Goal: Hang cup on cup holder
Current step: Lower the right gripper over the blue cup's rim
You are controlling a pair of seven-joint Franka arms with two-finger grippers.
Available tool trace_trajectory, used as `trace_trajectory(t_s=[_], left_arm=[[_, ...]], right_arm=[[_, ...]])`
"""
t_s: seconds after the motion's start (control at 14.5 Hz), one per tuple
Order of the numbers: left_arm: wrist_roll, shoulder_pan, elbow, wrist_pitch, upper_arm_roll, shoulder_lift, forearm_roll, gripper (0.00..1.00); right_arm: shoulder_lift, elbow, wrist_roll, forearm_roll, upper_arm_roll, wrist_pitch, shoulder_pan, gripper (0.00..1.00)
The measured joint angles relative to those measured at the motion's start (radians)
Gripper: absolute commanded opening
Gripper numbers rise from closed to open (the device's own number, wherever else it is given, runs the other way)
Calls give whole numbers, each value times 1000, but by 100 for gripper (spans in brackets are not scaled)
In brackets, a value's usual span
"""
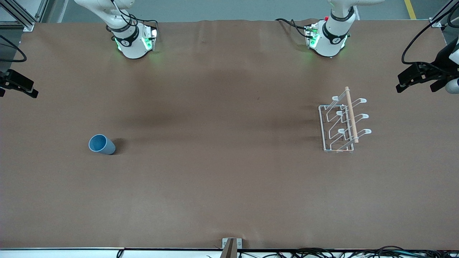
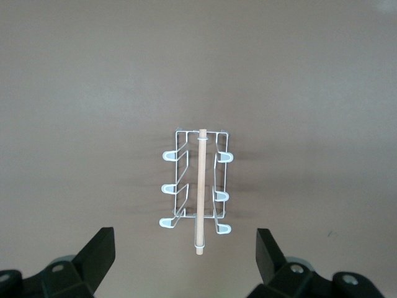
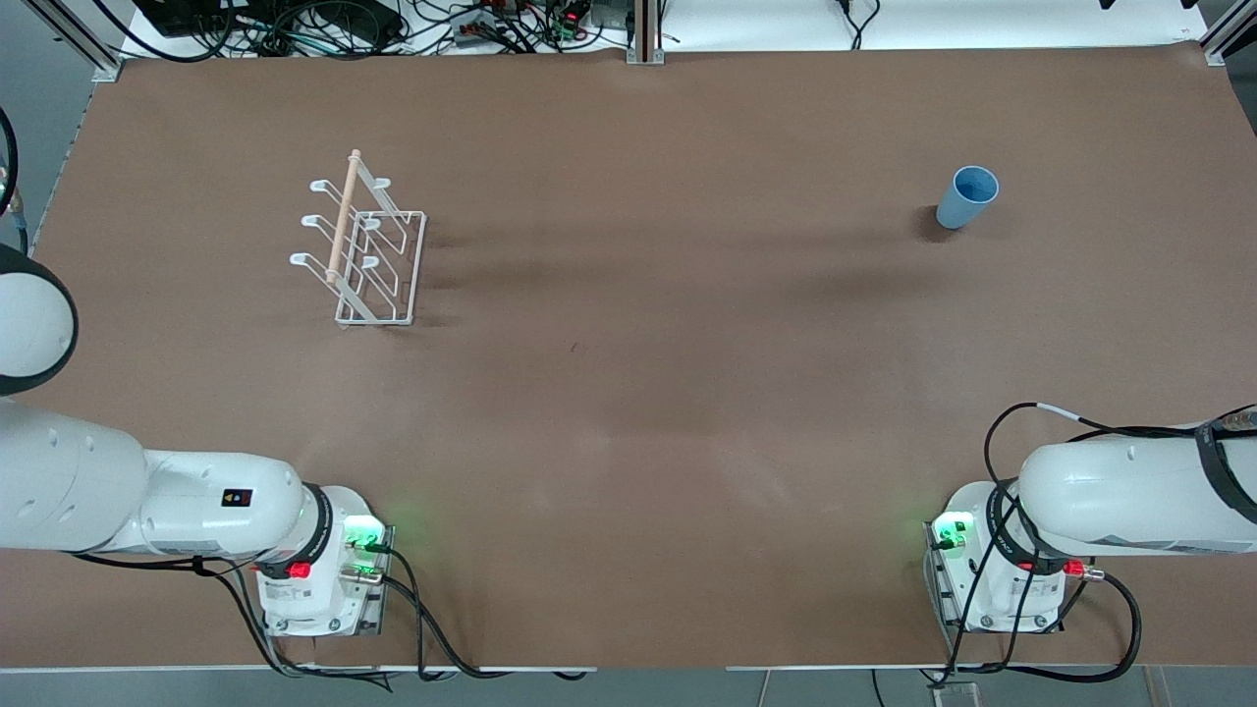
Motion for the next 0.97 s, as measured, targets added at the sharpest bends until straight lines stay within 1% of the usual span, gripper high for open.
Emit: trace_trajectory(t_s=[0.55, 0.76, 0.97], left_arm=[[-1, -1, -4, -1, -3, -2, 0, 100], [-2, -1, -2, -1, -4, -3, 0, 100], [-2, 1, -1, -1, -3, -4, 0, 100]], right_arm=[[0, 0, 0, 0, -1, -1, 0, 100], [0, -2, -32, 0, -5, -34, -2, 100], [14, -38, -66, 0, -10, -24, -7, 100]])
